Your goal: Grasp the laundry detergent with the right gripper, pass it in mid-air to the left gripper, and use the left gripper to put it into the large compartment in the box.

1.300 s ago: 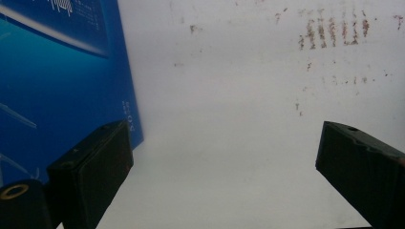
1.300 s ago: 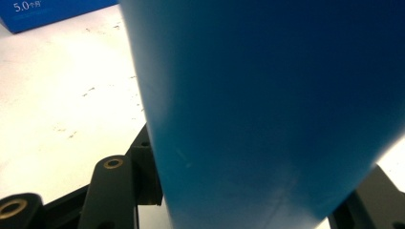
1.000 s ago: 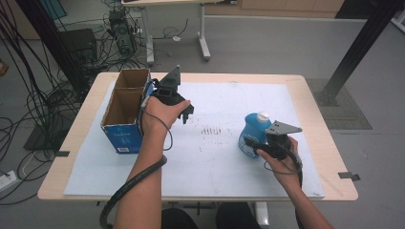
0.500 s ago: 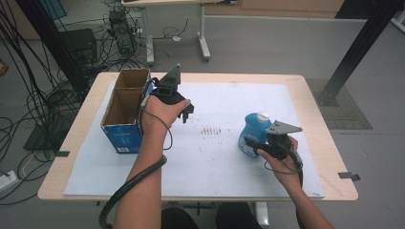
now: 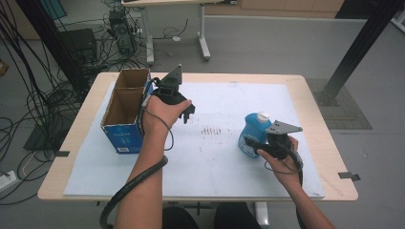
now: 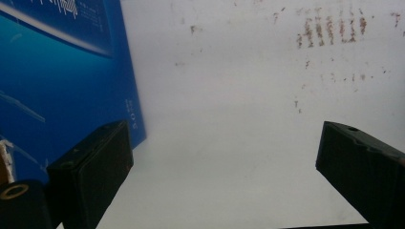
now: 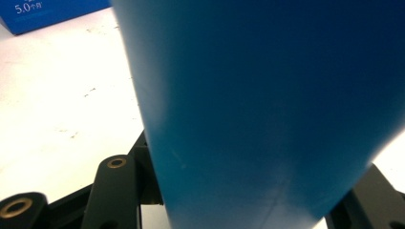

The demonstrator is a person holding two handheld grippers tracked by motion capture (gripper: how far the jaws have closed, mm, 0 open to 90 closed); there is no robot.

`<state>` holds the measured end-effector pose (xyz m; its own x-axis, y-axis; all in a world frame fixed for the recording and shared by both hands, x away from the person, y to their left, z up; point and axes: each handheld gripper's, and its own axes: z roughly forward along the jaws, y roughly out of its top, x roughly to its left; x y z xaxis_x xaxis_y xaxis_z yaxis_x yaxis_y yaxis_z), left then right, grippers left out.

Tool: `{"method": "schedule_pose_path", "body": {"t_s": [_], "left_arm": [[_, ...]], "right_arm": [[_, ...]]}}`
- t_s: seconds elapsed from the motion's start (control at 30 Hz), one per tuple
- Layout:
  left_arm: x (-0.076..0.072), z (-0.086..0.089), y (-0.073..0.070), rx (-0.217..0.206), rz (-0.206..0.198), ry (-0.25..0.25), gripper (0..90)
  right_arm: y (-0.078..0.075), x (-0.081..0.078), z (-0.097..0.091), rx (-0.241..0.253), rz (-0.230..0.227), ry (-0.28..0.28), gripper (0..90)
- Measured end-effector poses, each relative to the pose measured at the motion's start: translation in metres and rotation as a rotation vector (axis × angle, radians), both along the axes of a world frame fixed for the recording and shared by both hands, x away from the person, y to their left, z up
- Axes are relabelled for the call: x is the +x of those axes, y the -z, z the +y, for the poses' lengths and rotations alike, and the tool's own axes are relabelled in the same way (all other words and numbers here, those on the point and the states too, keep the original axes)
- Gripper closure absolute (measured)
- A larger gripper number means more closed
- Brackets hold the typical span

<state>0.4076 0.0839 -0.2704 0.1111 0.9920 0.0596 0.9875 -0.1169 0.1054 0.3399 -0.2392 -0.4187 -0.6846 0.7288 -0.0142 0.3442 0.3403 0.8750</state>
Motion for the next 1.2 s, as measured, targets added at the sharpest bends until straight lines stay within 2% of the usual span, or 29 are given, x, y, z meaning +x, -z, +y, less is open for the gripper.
{"method": "schedule_pose_path", "body": {"t_s": [0.47,0.73,1.1,1.2], "left_arm": [[0.0000,-0.0043,0.0006,-0.006,0.005,0.005,5.8],[-0.0014,0.0002,-0.0003,-0.024,-0.006,-0.002,5.8],[-0.0001,-0.0011,-0.0011,-0.041,-0.002,0.046,5.9],[0.0004,-0.0030,-0.0029,-0.044,0.001,0.064,5.9]], "right_arm": [[0.0010,-0.0007,-0.0005,0.011,-0.003,0.003,44.3],[0.0015,-0.0012,-0.0007,0.012,-0.010,0.004,44.6],[0.0004,0.0007,-0.0010,0.010,0.000,-0.001,44.5],[-0.0010,0.0026,-0.0014,0.013,0.016,-0.001,44.5]]}}
